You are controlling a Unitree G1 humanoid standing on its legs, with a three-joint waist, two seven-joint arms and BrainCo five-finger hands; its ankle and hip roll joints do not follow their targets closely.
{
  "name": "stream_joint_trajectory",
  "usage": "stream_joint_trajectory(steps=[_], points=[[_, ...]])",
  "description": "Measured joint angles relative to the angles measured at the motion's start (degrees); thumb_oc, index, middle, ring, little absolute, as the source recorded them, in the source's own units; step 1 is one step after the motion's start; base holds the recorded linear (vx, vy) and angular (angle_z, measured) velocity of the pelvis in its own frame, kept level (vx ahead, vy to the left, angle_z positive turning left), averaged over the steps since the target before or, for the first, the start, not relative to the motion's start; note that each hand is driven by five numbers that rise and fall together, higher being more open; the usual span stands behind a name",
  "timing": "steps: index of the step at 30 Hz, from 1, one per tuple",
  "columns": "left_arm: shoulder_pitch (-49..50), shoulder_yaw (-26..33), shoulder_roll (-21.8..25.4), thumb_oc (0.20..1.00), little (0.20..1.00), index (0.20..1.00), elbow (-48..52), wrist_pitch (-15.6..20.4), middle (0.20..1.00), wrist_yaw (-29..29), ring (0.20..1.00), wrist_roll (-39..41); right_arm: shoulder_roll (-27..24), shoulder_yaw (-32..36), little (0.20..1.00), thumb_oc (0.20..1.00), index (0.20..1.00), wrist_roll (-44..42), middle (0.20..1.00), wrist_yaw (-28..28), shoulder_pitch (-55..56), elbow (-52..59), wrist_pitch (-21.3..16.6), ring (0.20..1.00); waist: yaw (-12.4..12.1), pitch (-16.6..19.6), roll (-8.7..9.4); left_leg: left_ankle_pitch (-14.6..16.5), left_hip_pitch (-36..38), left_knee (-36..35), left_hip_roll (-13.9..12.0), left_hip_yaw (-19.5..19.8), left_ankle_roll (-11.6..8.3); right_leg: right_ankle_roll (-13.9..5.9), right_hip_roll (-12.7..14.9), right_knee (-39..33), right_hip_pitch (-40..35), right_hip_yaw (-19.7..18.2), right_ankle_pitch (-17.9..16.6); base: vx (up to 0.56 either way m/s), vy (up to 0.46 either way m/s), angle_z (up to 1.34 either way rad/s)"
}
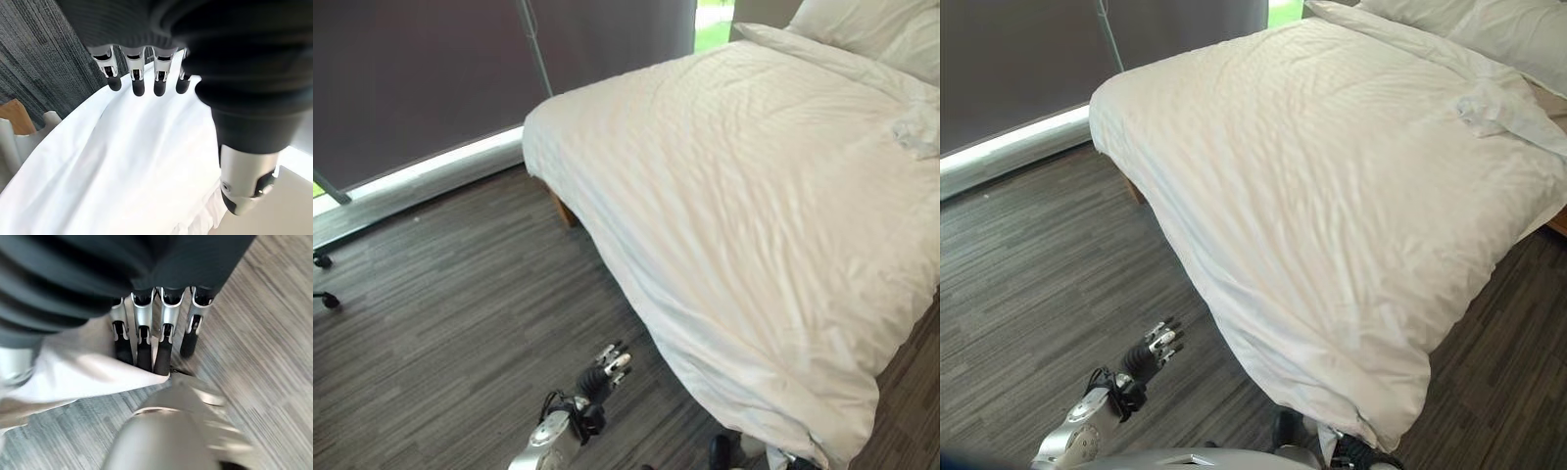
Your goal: Making the bed.
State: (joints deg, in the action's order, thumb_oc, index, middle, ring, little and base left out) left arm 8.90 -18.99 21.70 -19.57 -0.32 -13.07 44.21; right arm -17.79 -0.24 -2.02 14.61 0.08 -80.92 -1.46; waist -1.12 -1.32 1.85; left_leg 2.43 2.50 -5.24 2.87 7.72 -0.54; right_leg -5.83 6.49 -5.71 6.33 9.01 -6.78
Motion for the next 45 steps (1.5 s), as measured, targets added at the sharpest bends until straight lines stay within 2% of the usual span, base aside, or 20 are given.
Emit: stream_joint_trajectory(steps=[1,3,5,7,9,11,13,14,15,16,17,19,20,23,27,28,31,34,40,45], points=[[-0.03,-0.21,0.63,1.0,1.0,1.0,0.59,-0.3,1.0,-0.53,1.0,0.0,-2.23,1.16,1.0,1.0,1.0,0.98,1.0,0.75,-0.02,-2.22,1.63,1.0,-0.02,-0.11,0.16,0.03,-0.01,0.0,0.07,-0.19,0.04,-0.05,0.06,-0.01,0.0,-0.15,-0.03,-0.01,-0.001,-0.11],[-0.18,-0.35,1.58,1.0,1.0,1.0,1.91,-0.37,1.0,-1.05,1.0,0.0,-13.13,6.67,1.0,1.0,1.0,2.07,1.0,0.74,1.22,-9.15,6.53,1.0,0.15,-0.41,0.18,0.03,-0.18,-0.01,0.5,-1.02,0.08,-0.39,0.38,-0.03,0.27,-1.01,-0.24,-0.04,-0.002,-0.16],[-0.35,0.28,1.32,1.0,1.0,1.0,1.95,-0.37,1.0,-1.08,1.0,-0.01,-21.34,9.38,1.0,1.0,1.0,2.11,1.0,-0.07,7.02,-8.67,7.13,1.0,1.22,-0.46,0.66,0.03,-0.07,-0.01,0.5,-1.39,0.19,-0.49,0.31,-0.08,0.35,-1.47,-0.45,-0.04,-0.015,-0.17],[-0.46,-0.18,2.02,1.0,1.0,1.0,2.04,-0.72,1.0,-1.24,1.0,-0.03,-32.55,13.88,1.0,1.0,1.0,2.2,1.0,1.45,12.22,-10.16,7.88,1.0,2.88,-0.88,1.33,0.21,-0.19,-0.36,0.31,-2.6,0.71,-0.46,0.02,-0.27,0.98,-2.64,-0.37,-0.02,-0.017,-0.33],[-0.67,-1.36,2.4,1.0,1.0,1.0,4.16,-1.68,1.0,-1.32,1.0,-0.09,-36.94,16.82,1.0,1.0,1.0,4.61,1.0,3.2,14.45,-13.36,8.96,1.0,3.24,-0.92,2.16,0.47,-0.22,-0.37,0.07,-2.87,1.35,-0.43,-0.21,-0.28,1.13,-2.9,-0.56,-0.01,-0.012,-0.11],[-0.59,-2.12,2.22,1.0,1.0,1.0,6.1,-1.66,1.0,-2.37,1.0,-0.1,-37.83,17.5,1.0,1.0,1.0,7.0,1.0,3.09,16.52,-14.31,9.53,1.0,3.3,-0.7,2.66,0.29,-0.49,-0.41,-0.2,-2.58,1.64,-0.38,-0.37,-0.3,1.21,-2.51,-0.59,-0.02,0.001,0.07],[0.72,-1.88,2.22,1.0,1.0,1.0,5.98,-1.55,1.0,-2.09,1.0,-0.14,-40.29,15.55,1.0,1.0,1.0,9.37,1.0,1.6,8.76,-15.31,11.28,1.0,4.37,-0.47,2.96,0.29,-0.35,-0.4,-0.21,-3.29,1.65,-0.37,-0.54,-0.29,1.44,-2.6,-0.63,-0.02,0.01,-0.29],[0.68,-2.26,2.1,1.0,1.0,1.0,5.17,-1.59,1.0,-1.58,1.0,-0.28,-41.04,12.44,1.0,1.0,1.0,9.36,1.0,-1.24,5.75,-7.54,10.99,1.0,5.24,-0.47,2.84,0.28,-0.44,-0.42,-0.18,-4.63,1.67,-0.54,-0.61,-0.32,2.13,-3.56,-0.74,0.0,0.028,-0.41],[-0.3,-2.34,0.81,1.0,1.0,1.0,3.67,-1.6,1.0,-0.92,1.0,-0.34,-40.68,11.1,1.0,1.0,1.0,9.03,1.0,-4.69,4.68,2.72,5.93,1.0,5.7,-0.56,2.4,0.02,-1.1,-0.41,-0.31,-4.96,2.07,-0.67,-0.58,-0.26,2.69,-3.78,-0.94,-0.03,0.041,-0.29],[1.3,0.26,-1.32,1.0,1.0,1.0,4.52,-1.35,1.0,0.07,1.0,-0.33,-36.32,21.6,1.0,1.0,1.0,7.95,1.0,-7.16,9.99,29.45,11.33,1.0,5.75,-0.9,0.27,-0.24,-1.26,-0.49,-1.92,-5.57,2.56,-0.3,-2.13,3.68,4.19,-3.34,-0.61,0.0,0.041,-0.23],[3.16,2.16,-2.76,1.0,1.0,1.0,6.12,-0.8,1.0,0.56,1.0,-0.27,-32.7,23.53,1.0,1.0,1.0,5.73,1.0,-8.77,14.96,53.09,8.96,1.0,6.03,-0.73,-0.79,-0.13,-1.18,-0.16,-1.91,-6.65,2.15,-0.1,-2.47,3.37,4.07,-4.11,-0.4,0.01,0.012,-0.32],[2.8,4.31,-4.3,1.0,1.0,1.0,4.75,-0.35,1.0,1.79,1.0,-0.13,-21.8,29.36,1.0,1.0,1.0,-3.31,1.0,-11.16,12.72,74.53,1.03,1.0,5.09,-1.02,-1.19,0.0,-1.05,0.09,-1.52,-7.03,1.64,1.11,-2.25,0.21,2.25,-5.15,-1.05,0.02,0.002,-0.07],[2.67,4.88,-4.89,1.0,1.0,1.0,4.87,0.31,1.0,2.03,1.0,0.03,-20.63,24.74,1.0,1.0,1.0,-6.19,1.0,-12.64,10.3,75.39,-0.14,1.0,4.64,-1.0,-2.23,-0.12,-1.13,0.71,-1.69,-6.76,0.4,1.24,-2.89,0.06,2.02,-4.93,-1.52,-0.02,-0.007,0.19],[3.16,5.49,-5.23,1.0,1.0,1.0,5.51,0.44,1.0,1.87,1.0,0.01,-15.43,18.89,1.0,1.0,1.0,-9.83,1.0,-12.1,11.56,81.2,-0.43,1.0,2.73,-1.26,-3.34,0.13,-1.77,1.13,-2.08,-6.88,0.01,1.33,-3.23,0.05,2.36,-4.83,-1.37,-0.04,-0.016,-0.01],[4.86,0.65,-2.4,1.0,1.0,1.0,8.1,0.53,1.0,1.22,1.0,-0.39,-14.37,7.84,1.0,1.0,1.0,-19.71,1.0,-8.94,10.14,84.82,-0.75,1.0,4.03,-2.34,-2.86,0.04,-2.08,0.26,-2.64,-7.48,0.05,1.39,-3.5,0.02,2.99,-5.28,-1.52,-0.05,-0.027,-0.09],[4.9,-0.27,-2.31,1.0,1.0,1.0,8.27,0.54,1.0,0.76,1.0,-0.48,-14.83,5.73,0.2,0.2,0.2,-21.47,0.2,-7.01,10.13,85.7,-2.07,0.2,3.97,-2.65,-2.72,0.11,-2.2,0.17,-2.59,-7.75,0.28,1.39,-3.45,0.02,3.21,-5.57,-1.6,-0.05,-0.044,-0.09],[4.97,-3.16,-0.86,1.0,1.0,1.0,8.26,0.63,1.0,-1.08,1.0,-0.51,-14.87,-3.82,0.2,0.2,0.2,-29.46,0.2,-0.2,8.28,79.22,-2.3,0.2,2.3,-4.61,-0.77,-0.36,-2.25,-0.3,-2.43,-7.31,0.38,1.37,-3.18,0.01,3.49,-5.48,-1.69,-0.05,-0.046,0.02],[5.44,-3.48,-0.47,1.0,1.0,1.0,7.59,0.99,1.0,-1.17,1.0,-0.49,-14.75,-8.62,0.2,0.2,0.2,-30.85,0.2,0.75,3.23,71.52,-2.58,0.2,2.38,-4.87,-0.92,-0.71,-2.31,-0.1,-2.4,-7.06,-0.06,1.2,-3.01,0.0,3.39,-4.95,-1.84,-0.06,-0.027,0.08],[3.69,-3.79,-0.93,1.0,1.0,1.0,7.44,1.63,1.0,-1.43,1.0,-0.48,-11.59,-15.7,0.2,0.2,0.2,-31.72,0.2,1.96,-4.45,62.31,-1.55,0.2,-0.09,-6.85,-3.68,-1.29,-3.41,0.05,-2.1,-6.41,-0.62,1.57,-2.5,0.0,3.83,-3.98,-2.12,-0.1,-0.015,0.08],[-0.06,-4.99,-1.42,1.0,1.0,1.0,6.58,2.51,1.0,-1.19,1.0,-0.42,-8.95,-18.73,0.2,0.2,0.2,-31.67,0.2,-0.34,-14.69,54.04,-1.67,0.2,-1.85,-10.02,-5.66,-2.45,-7.27,0.57,-1.66,-5.13,-1.14,2.0,-1.96,0.02,7.41,-2.86,-2.95,-0.11,-0.009,0.15]])
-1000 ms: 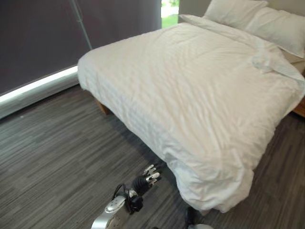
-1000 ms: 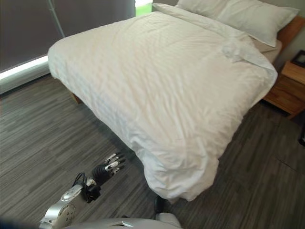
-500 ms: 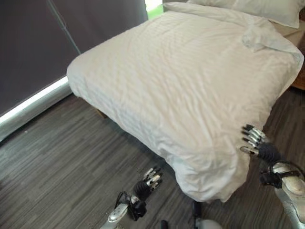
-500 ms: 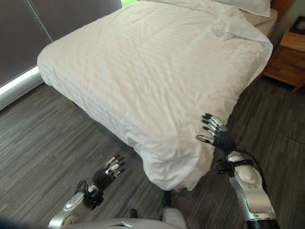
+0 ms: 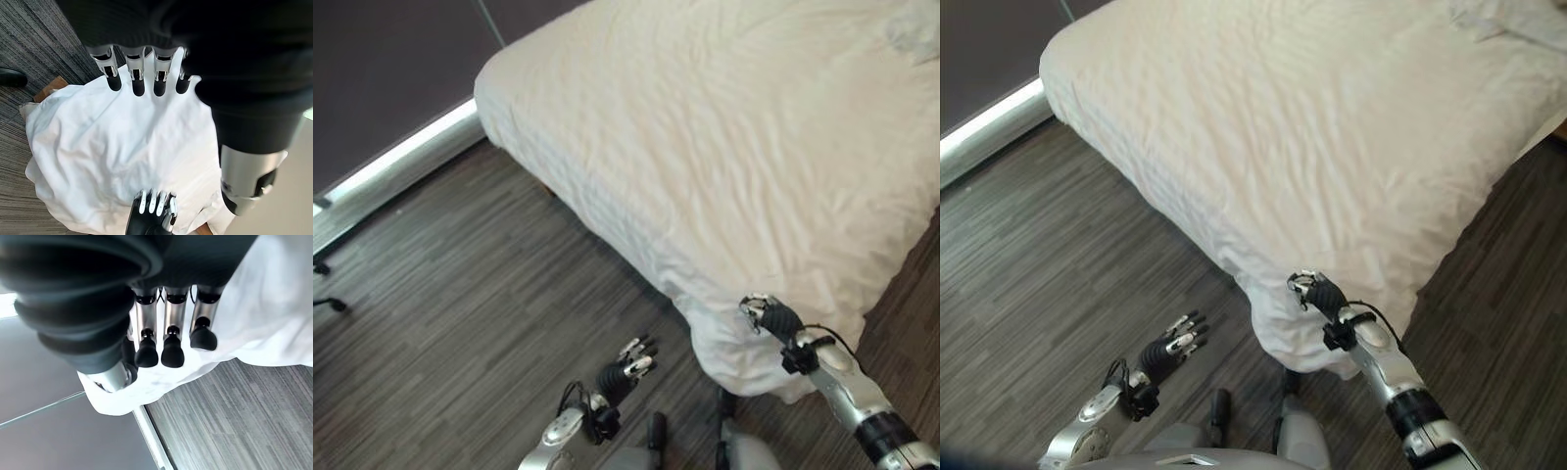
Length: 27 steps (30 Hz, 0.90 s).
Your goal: Making the bed.
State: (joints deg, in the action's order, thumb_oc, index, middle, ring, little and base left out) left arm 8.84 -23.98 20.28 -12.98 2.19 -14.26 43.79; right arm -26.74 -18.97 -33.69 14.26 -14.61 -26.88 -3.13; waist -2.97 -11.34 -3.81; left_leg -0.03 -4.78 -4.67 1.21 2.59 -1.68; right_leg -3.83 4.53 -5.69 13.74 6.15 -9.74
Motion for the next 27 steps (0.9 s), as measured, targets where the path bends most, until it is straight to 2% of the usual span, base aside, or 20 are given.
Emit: stream_joint_trajectory(steps=[5,6,7,9,11,12,13,16,17,18,19,20,21,23,25,27], points=[[-2.01,-0.75,-0.16,1.0,1.0,1.0,-3.18,0.21,1.0,0.5,1.0,0.09,2.47,-1.2,0.2,0.2,0.2,2.86,0.2,-1.44,-8.07,-13.24,-1.68,0.2,-0.81,-2.81,-1.27,-0.13,-1.93,0.83,-0.03,0.24,-0.14,-0.13,0.12,-0.01,1.25,0.41,-0.11,-0.06,-0.004,0.04],[-2.12,-0.72,-0.16,1.0,1.0,1.0,-3.29,0.3,1.0,0.56,1.0,0.09,3.91,-1.54,0.2,0.2,0.2,4.68,0.2,-1.14,-9.91,-20.18,-3.59,0.2,-0.91,-2.91,-1.18,-0.1,-1.94,0.88,-0.08,0.26,-0.19,-0.15,0.0,-0.01,1.2,0.37,-0.08,-0.02,-0.006,0.04],[-2.68,-1.18,-0.16,1.0,1.0,1.0,-3.68,0.28,1.0,0.56,1.0,0.09,5.47,-1.85,0.2,0.2,0.2,6.24,0.2,-1.1,-13.37,-28.94,-3.7,0.2,-1.17,-2.94,-1.18,-0.1,-2.0,0.92,-0.08,0.28,-0.19,-0.16,0.0,-0.01,1.2,0.34,-0.08,0.0,0.0,0.0],[-3.78,-1.91,-0.18,1.0,1.0,1.0,-3.01,0.26,1.0,0.5,1.0,0.09,6.29,-1.17,0.2,0.2,0.2,7.45,0.2,-3.44,-13.72,-35.13,-0.77,0.2,-2.59,-3.05,-1.38,-0.18,-2.58,0.82,0.05,0.55,-0.09,-0.17,0.2,-0.01,1.96,0.5,-0.11,0.0,-0.006,0.09],[-4.55,-2.25,0.05,1.0,1.0,1.0,-2.89,-0.11,1.0,0.45,1.0,0.09,4.57,7.08,0.2,0.2,0.2,10.87,0.2,-5.45,-14.45,-51.51,0.09,0.2,-3.87,-3.38,-1.98,-0.52,-3.11,0.76,0.55,1.13,-0.02,-0.52,0.64,0.0,2.25,0.85,-0.34,0.03,-0.005,0.12],[-4.24,-2.15,0.15,1.0,1.0,1.0,-2.91,-0.1,1.0,0.45,1.0,0.09,3.72,7.65,0.2,0.2,0.2,11.27,0.2,-6.71,-13.52,-53.39,1.15,0.2,-3.74,-3.4,-1.96,-0.53,-2.94,0.79,0.61,0.97,0.0,-0.58,0.69,0.0,2.1,0.77,-0.3,0.05,-0.021,-0.01],[-4.1,-1.89,0.18,1.0,1.0,1.0,-2.92,-0.1,1.0,0.44,1.0,0.09,2.71,7.26,0.2,0.2,0.2,11.43,0.2,-7.79,-11.55,-52.88,1.76,0.2,-3.41,-3.49,-1.81,-0.54,-2.85,0.75,0.66,0.87,0.02,-0.6,0.78,0.0,2.06,0.66,-0.29,0.05,-0.021,-0.07],[-3.87,-1.31,0.21,1.0,1.0,1.0,-1.26,-0.24,1.0,0.27,1.0,0.08,0.0,12.01,0.2,0.2,0.2,16.55,0.2,-7.91,-3.44,-53.57,0.33,0.2,-2.21,-3.61,-1.67,-0.54,-1.72,0.02,0.65,1.22,0.02,-0.56,0.89,-0.01,1.14,1.02,-0.3,0.04,-0.008,0.04],[-3.68,-0.85,0.18,1.0,1.0,1.0,-0.88,-0.08,1.0,0.17,1.0,0.09,-0.99,11.73,0.2,0.2,0.2,18.17,0.2,-8.32,-0.78,-54.88,2.3,0.2,-1.82,-3.64,-1.62,-0.55,-0.96,-0.34,0.56,1.12,0.01,-0.63,0.79,0.0,0.52,0.95,-0.25,0.05,-0.009,-0.09],[-4.49,-0.47,0.1,1.0,1.0,1.0,-0.93,-0.17,1.0,0.03,1.0,0.04,-2.05,13.27,0.2,0.2,0.2,19.53,0.2,-8.49,4.28,-54.94,2.85,0.2,0.26,-3.87,-1.14,-0.42,-0.12,-0.55,0.41,0.86,0.02,-1.06,0.59,-0.01,-0.06,0.57,0.19,0.07,-0.002,-0.06],[-4.5,0.07,0.15,1.0,1.0,1.0,-0.64,-0.15,1.0,-0.06,1.0,0.01,-1.96,15.65,0.2,0.2,0.2,20.23,0.2,-8.5,5.96,-55.23,2.57,0.2,0.64,-3.79,-1.12,-0.4,0.09,-0.56,0.36,1.08,0.0,-0.97,0.63,-0.01,-0.37,0.87,0.19,0.03,0.018,-0.02],[-4.85,0.81,0.24,1.0,1.0,1.0,-0.66,-0.15,1.0,-0.13,1.0,-0.08,-2.16,19.7,0.2,0.2,0.2,20.09,0.2,-8.63,8.91,-56.22,3.08,0.2,2.07,-3.77,-0.71,-0.35,0.3,-0.56,0.31,1.0,-0.03,-0.93,0.35,-0.01,-0.44,0.76,0.3,0.0,0.0,0.0],[-5.0,1.31,0.29,1.0,1.0,1.0,-0.67,-0.14,1.0,-0.13,1.0,-0.08,-2.53,23.23,0.2,0.2,0.2,19.75,0.2,-8.84,10.45,-56.24,3.17,0.2,2.38,-3.76,-0.76,-0.3,0.25,-0.59,0.31,0.88,-0.01,-1.21,0.25,-0.01,-0.41,0.62,0.55,0.01,0.011,-0.07],[-5.03,2.5,0.61,1.0,1.0,1.0,-0.77,0.07,1.0,0.04,1.0,-0.08,-4.26,23.16,0.2,0.2,0.2,18.81,0.2,-10.39,12.46,-56.43,3.73,0.2,3.54,-3.91,-0.47,-0.13,0.16,-0.94,0.25,0.11,0.18,-1.19,0.41,-0.02,-0.3,-0.14,0.74,0.01,0.022,-0.22],[-5.03,2.88,0.66,1.0,1.0,1.0,-0.69,0.23,1.0,0.3,1.0,-0.09,-5.03,31.0,0.2,0.2,0.2,16.38,0.2,-11.61,13.44,-54.73,3.71,0.2,4.53,-3.77,-0.17,-0.03,0.16,-0.69,0.21,-0.57,0.19,-0.99,0.27,-0.04,0.0,-0.88,0.55,0.02,0.028,-0.23],[-4.98,2.69,0.59,1.0,1.0,1.0,-0.74,0.25,1.0,0.54,1.0,-0.09,-7.03,34.64,0.2,0.2,0.2,11.6,0.2,-14.7,13.73,-50.17,2.27,0.2,5.95,-3.8,0.07,0.39,0.36,-0.9,0.21,-1.18,0.63,-0.79,0.04,-0.02,0.2,-1.69,0.53,0.04,0.041,-0.16]])
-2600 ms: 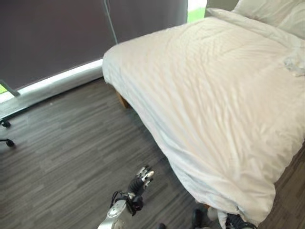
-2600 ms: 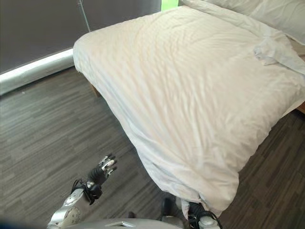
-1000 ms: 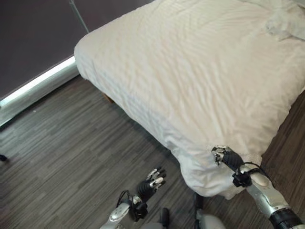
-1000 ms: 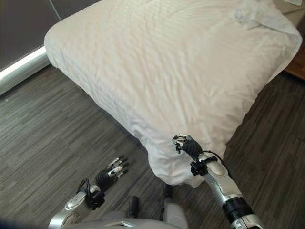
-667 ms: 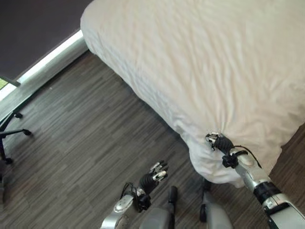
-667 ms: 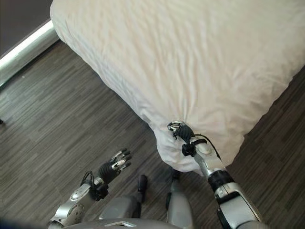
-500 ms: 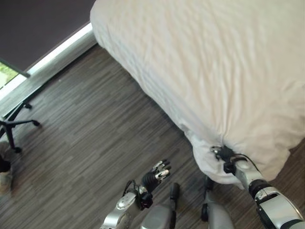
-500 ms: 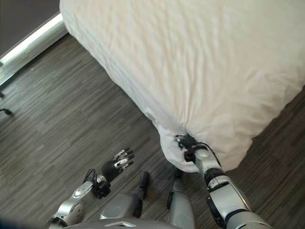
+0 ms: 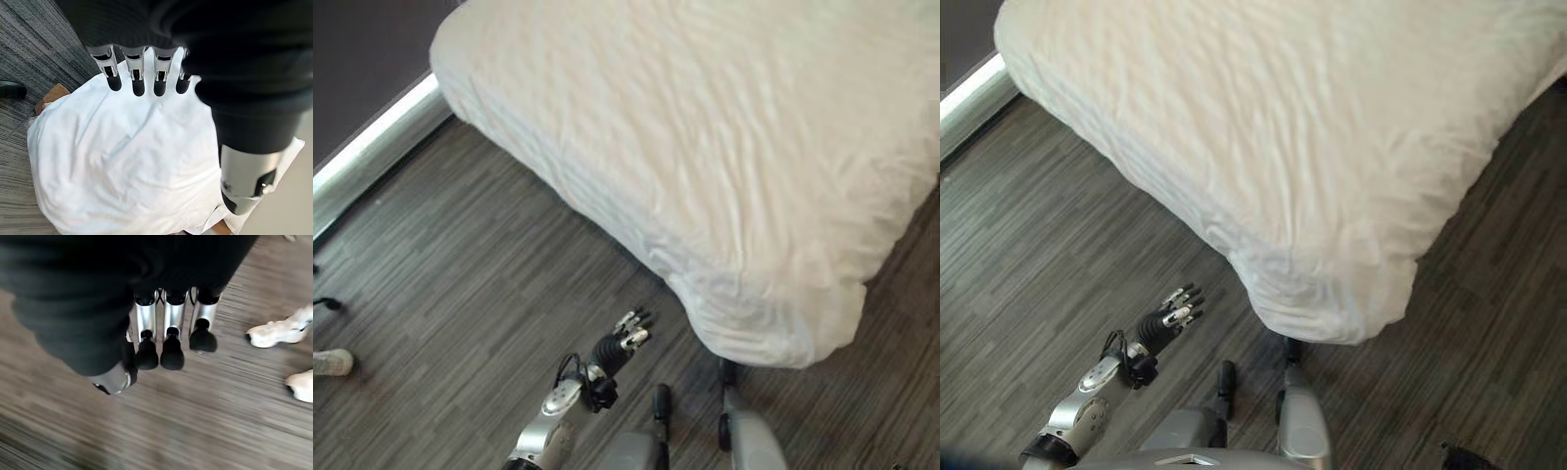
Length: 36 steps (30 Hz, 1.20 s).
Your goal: Making the bed.
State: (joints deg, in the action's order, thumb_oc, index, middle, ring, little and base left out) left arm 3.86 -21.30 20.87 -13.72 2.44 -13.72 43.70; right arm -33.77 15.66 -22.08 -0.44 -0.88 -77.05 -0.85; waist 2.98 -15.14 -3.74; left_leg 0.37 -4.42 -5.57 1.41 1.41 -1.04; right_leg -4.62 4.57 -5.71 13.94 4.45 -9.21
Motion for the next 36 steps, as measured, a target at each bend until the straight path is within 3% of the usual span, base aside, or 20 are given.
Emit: stream_joint_trajectory(steps=[1,3,4,5,7,10,14,17,19,29,31,33,36], points=[[0.18,-0.01,0.0,1.0,1.0,1.0,0.0,0.05,1.0,0.25,1.0,0.01,-0.23,3.73,0.2,0.2,0.2,-1.96,0.2,-0.79,0.44,3.35,-0.2,0.2,0.21,0.06,-0.07,0.0,0.07,0.04,0.0,-0.64,0.0,0.04,-0.09,0.0,0.06,-0.44,-0.08,0.02,0.05,-0.28],[1.3,0.4,-0.2,1.0,1.0,1.0,0.03,0.44,1.0,1.79,1.0,0.02,0.18,9.17,0.2,0.2,0.2,-8.08,0.2,-4.97,2.94,24.09,-3.25,0.2,1.79,0.16,-0.25,0.18,0.62,-0.01,0.0,-2.03,0.07,-0.05,-0.47,0.0,0.5,-2.23,-0.49,0.0,0.037,-0.42],[2.13,0.24,-0.53,1.0,1.0,1.0,0.02,0.62,1.0,2.21,1.0,0.02,0.81,8.94,0.2,0.2,0.2,-8.26,0.2,-6.31,4.9,37.84,-7.5,0.2,1.92,0.35,-0.54,0.31,0.4,-0.05,-0.03,-2.89,0.13,-0.03,-0.69,0.01,0.92,-3.15,-0.95,0.02,0.011,-0.34],[2.1,0.2,-0.77,1.0,1.0,1.0,0.02,0.67,1.0,2.22,1.0,0.02,0.77,8.7,0.2,0.2,0.2,-8.31,0.2,-6.73,4.21,42.11,-9.71,0.2,2.37,0.47,-0.58,0.52,0.6,-0.04,-0.16,-3.07,0.21,0.06,-0.84,0.02,0.77,-3.29,-0.9,0.0,0.009,-0.22],[2.12,-0.07,-1.43,1.0,1.0,1.0,0.1,1.24,1.0,2.21,1.0,0.02,3.08,8.15,0.2,0.2,0.2,-10.91,0.2,-7.26,4.23,55.69,-11.55,0.2,3.06,0.85,-0.85,0.53,0.56,-0.05,-0.35,-3.23,0.14,0.19,-1.11,0.01,0.88,-3.41,-0.9,-0.03,0.001,-0.04],[2.46,-1.03,-1.63,1.0,1.0,1.0,0.68,1.22,1.0,2.14,1.0,0.02,6.08,-0.44,0.2,0.2,0.2,-14.83,0.2,-3.93,3.49,68.81,-13.82,0.2,3.1,1.1,-0.85,0.58,0.58,0.06,-0.62,-3.96,0.06,0.25,-1.56,0.03,1.1,-3.75,-1.14,-0.04,-0.004,-0.09],[3.24,-1.69,-1.71,1.0,1.0,1.0,2.26,1.17,1.0,2.04,1.0,0.02,8.08,-14.17,0.2,0.2,0.2,-16.18,0.2,3.44,2.8,80.94,-13.05,0.2,2.28,1.31,-0.46,0.55,0.42,0.25,-0.6,-5.32,0.02,0.63,-1.79,0.04,2.0,-4.9,-1.87,-0.01,-0.021,-0.16],[3.97,-1.89,-1.1,1.0,1.0,1.0,2.13,1.17,1.0,1.48,1.0,0.01,7.35,-18.55,0.2,0.2,0.2,-16.67,0.2,7.11,2.52,75.63,-11.55,0.2,0.91,1.93,0.54,0.55,0.55,0.25,-0.65,-5.42,0.02,0.6,-1.79,0.04,1.8,-4.92,-1.8,0.0,-0.005,0.01],[5.07,-1.99,-0.09,1.0,1.0,1.0,2.06,1.08,1.0,0.4,1.0,0.01,7.49,-19.54,0.2,0.2,0.2,-16.05,0.2,7.9,1.79,65.3,-8.46,0.2,-0.39,2.55,1.64,0.3,0.52,0.26,-0.54,-5.14,-0.28,0.59,-1.61,0.03,1.81,-4.64,-1.78,-0.02,-0.011,0.08],[6.69,-0.87,-0.56,1.0,1.0,1.0,-0.47,1.19,1.0,0.08,1.0,0.06,12.19,-18.19,0.2,0.2,0.2,-14.92,0.2,4.03,-5.36,46.26,-7.92,0.2,-2.16,2.82,0.55,-0.49,-1.25,0.29,-0.15,-1.89,-0.3,0.46,-0.47,0.01,1.98,-1.61,-1.48,-0.03,-0.019,0.17],[6.23,-1.14,-0.73,1.0,1.0,1.0,-2.54,1.13,1.0,0.82,1.0,0.06,12.76,-18.2,0.2,0.2,0.2,-15.15,0.2,2.65,-10.3,34.21,-8.43,0.2,-2.4,2.73,0.28,-0.5,-1.45,0.28,-0.18,-1.65,-0.33,0.46,-0.47,0.01,2.01,-1.44,-1.44,-0.02,-0.012,0.05],[5.79,-1.57,-0.71,1.0,1.0,1.0,-2.83,1.13,1.0,1.2,1.0,0.06,12.36,-17.73,0.2,0.2,0.2,-15.76,0.2,1.53,-12.1,28.93,-8.09,0.2,-2.96,2.58,-0.17,-0.53,-1.53,0.28,-0.16,-1.21,-0.3,0.44,-0.38,0.02,2.02,-1.04,-1.37,-0.03,0.002,0.09],[4.07,-3.21,-0.56,1.0,1.0,1.0,-2.69,0.85,1.0,1.53,1.0,0.1,10.06,-17.53,0.2,0.2,0.2,-14.78,0.2,0.95,-18.94,5.72,-7.03,0.2,-3.65,2.26,-1.26,-0.72,-2.17,0.3,0.04,-0.49,-0.29,0.32,-0.03,0.02,2.22,-0.28,-1.26,-0.04,0.006,0.14]])
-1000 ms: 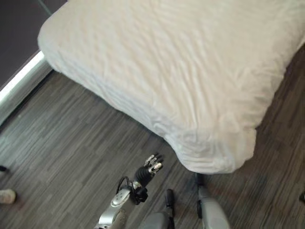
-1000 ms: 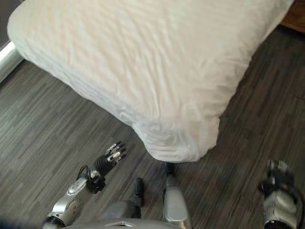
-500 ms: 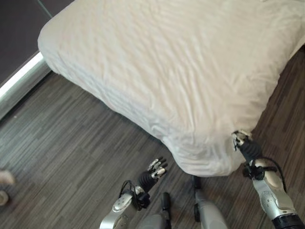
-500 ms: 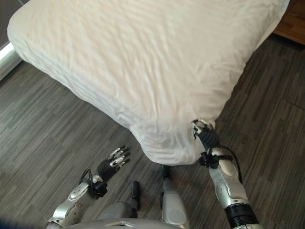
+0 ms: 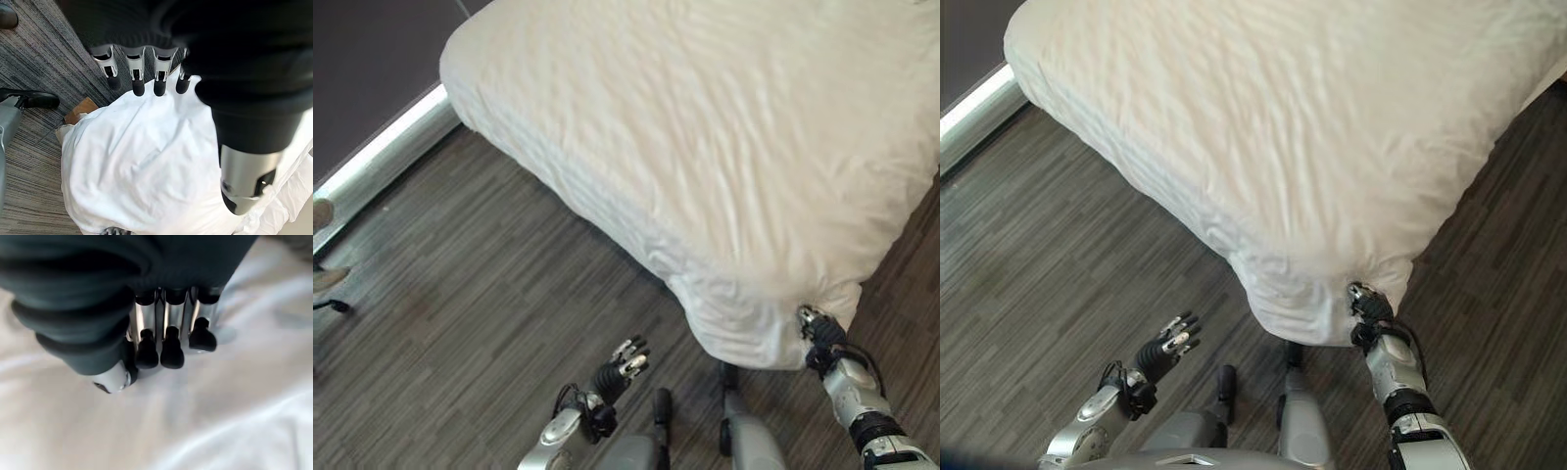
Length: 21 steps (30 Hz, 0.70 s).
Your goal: Making the bed.
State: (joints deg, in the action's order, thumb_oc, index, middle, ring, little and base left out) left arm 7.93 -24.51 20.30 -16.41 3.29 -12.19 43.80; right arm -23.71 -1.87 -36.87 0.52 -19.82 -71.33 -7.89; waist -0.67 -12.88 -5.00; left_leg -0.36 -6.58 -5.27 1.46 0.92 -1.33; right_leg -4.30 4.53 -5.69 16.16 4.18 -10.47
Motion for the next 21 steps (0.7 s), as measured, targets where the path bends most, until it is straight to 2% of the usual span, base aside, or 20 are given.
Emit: stream_joint_trajectory(steps=[1,3,5,8,11,13,14,15,17,18,19,20,21], points=[[-0.64,-0.02,-0.03,1.0,1.0,1.0,1.01,0.12,1.0,0.02,1.0,0.08,-2.86,0.49,0.2,0.2,0.2,0.96,0.2,-1.46,0.54,-3.55,2.66,0.2,-1.25,-0.37,-0.9,-0.29,-0.59,0.0,0.23,0.29,0.2,-0.05,0.26,0.0,0.78,0.36,0.01,-0.02,0.006,0.15],[-0.75,0.21,0.16,1.0,1.0,1.0,0.94,-0.03,1.0,-0.05,1.0,0.04,-4.75,1.46,0.2,0.2,0.2,5.27,0.2,-0.72,2.01,-6.87,2.71,0.2,-1.19,-0.88,-1.4,-0.43,-1.24,0.01,0.23,0.48,0.14,0.0,0.35,-0.01,1.31,0.54,-0.05,0.0,0.001,0.09],[-0.91,0.38,0.11,1.0,1.0,1.0,1.08,0.03,1.0,-0.19,1.0,0.01,-7.42,3.23,0.2,0.2,0.2,10.83,0.2,-1.29,5.7,-11.83,4.64,0.2,-1.07,-1.41,-2.24,-0.47,-1.93,0.02,0.24,1.3,0.15,-0.17,0.44,0.0,1.67,1.32,0.16,0.04,-0.001,0.17],[-0.9,2.19,0.12,1.0,1.0,1.0,0.93,0.11,1.0,-0.18,1.0,-0.09,-6.77,5.18,0.2,0.2,0.2,15.07,0.2,-1.22,11.98,-12.9,5.62,0.2,-0.91,-2.12,-1.85,-0.46,-2.09,0.02,-0.1,1.23,0.12,-0.13,0.15,0.0,1.86,1.44,0.34,0.04,0.002,0.0],[-1.81,3.72,0.12,1.0,1.0,1.0,0.82,0.26,1.0,-0.1,1.0,-0.22,-6.63,11.82,0.2,0.2,0.2,16.73,0.2,-1.42,18.86,-14.51,6.69,0.2,1.64,-2.74,-0.99,-0.31,-1.11,0.0,-0.13,0.83,-0.04,-0.12,0.02,0.0,1.15,0.95,0.43,0.05,0.038,-0.07],[-2.08,4.39,0.17,1.0,1.0,1.0,1.06,0.34,1.0,0.01,1.0,-0.22,-6.75,12.95,0.2,0.2,0.2,16.71,0.2,-1.69,19.86,-14.48,6.83,0.2,2.2,-3.26,-0.49,-0.2,-0.13,-0.09,-0.14,0.28,-0.1,-0.23,0.01,0.0,0.29,0.55,0.51,0.03,0.076,-0.21],[-3.74,4.45,0.15,1.0,1.0,1.0,1.24,0.36,1.0,0.2,1.0,-0.28,-6.76,12.97,0.247,0.247,0.247,16.58,0.247,-3.06,20.73,-12.79,7.19,0.247,3.3,-3.88,0.56,0.19,1.23,-0.07,-0.03,-0.57,-0.14,-0.34,-0.09,0.0,-0.58,-0.48,0.57,0.03,0.082,-0.24],[-3.9,4.48,0.15,1.0,1.0,1.0,1.25,0.36,1.0,0.3,1.0,-0.41,-6.5,13.2,1.0,1.0,1.0,16.54,1.0,-3.74,21.36,-10.21,7.1,1.0,3.88,-4.05,0.78,0.19,1.88,-0.09,0.0,-0.63,-0.13,-0.32,-0.06,-0.01,-1.21,-0.58,0.53,0.01,0.03,-0.25],[-4.53,4.62,0.02,1.0,1.0,1.0,1.87,0.6,1.0,0.54,1.0,-1.44,-5.99,13.89,1.0,1.0,1.0,15.56,1.0,-4.68,22.08,-4.82,5.86,1.0,5.3,-3.95,1.24,0.86,2.61,-0.39,0.07,-1.13,0.41,-0.34,-0.06,-0.03,-1.97,-1.23,0.61,0.02,0.122,-0.2],[-5.09,4.03,-0.97,1.0,1.0,1.0,2.57,0.83,1.0,1.05,1.0,-1.76,-2.78,16.92,1.0,1.0,1.0,15.24,1.0,-8.37,26.75,15.26,6.27,1.0,6.06,-3.84,1.49,0.75,3.56,0.12,0.4,-2.33,0.28,-0.86,-0.36,0.03,-2.09,-2.56,0.14,0.0,0.175,-0.34],[-4.1,5.25,-1.39,1.0,1.0,1.0,2.4,1.11,1.0,1.45,1.0,-1.9,-0.58,17.64,1.0,1.0,1.0,15.68,1.0,-10.08,30.58,29.48,5.76,1.0,6.7,-3.75,1.31,1.05,3.95,-0.14,0.67,-2.92,0.72,-0.82,-0.2,-0.02,-2.15,-3.11,0.08,-0.03,0.141,-0.52],[-3.71,5.53,-2.22,1.0,1.0,1.0,2.31,1.35,1.0,2.24,1.0,-2.2,0.76,15.93,1.0,1.0,1.0,17.4,1.0,-10.87,31.3,38.36,1.02,1.0,7.71,-3.3,1.19,1.33,4.06,-0.29,0.51,-3.94,0.72,-0.55,-0.4,0.01,-1.96,-3.82,0.05,-0.03,0.135,-0.38],[-4.17,5.22,-2.81,1.0,1.0,1.0,2.04,1.51,1.0,2.91,1.0,-2.4,0.92,15.13,1.0,1.0,1.0,20.05,1.0,-12.81,30.88,43.02,-0.68,1.0,8.17,-3.04,0.88,1.4,4.28,-0.29,0.74,-4.33,0.65,-0.54,-0.27,0.01,-2.22,-4.45,0.05,-0.06,0.179,-0.31]])
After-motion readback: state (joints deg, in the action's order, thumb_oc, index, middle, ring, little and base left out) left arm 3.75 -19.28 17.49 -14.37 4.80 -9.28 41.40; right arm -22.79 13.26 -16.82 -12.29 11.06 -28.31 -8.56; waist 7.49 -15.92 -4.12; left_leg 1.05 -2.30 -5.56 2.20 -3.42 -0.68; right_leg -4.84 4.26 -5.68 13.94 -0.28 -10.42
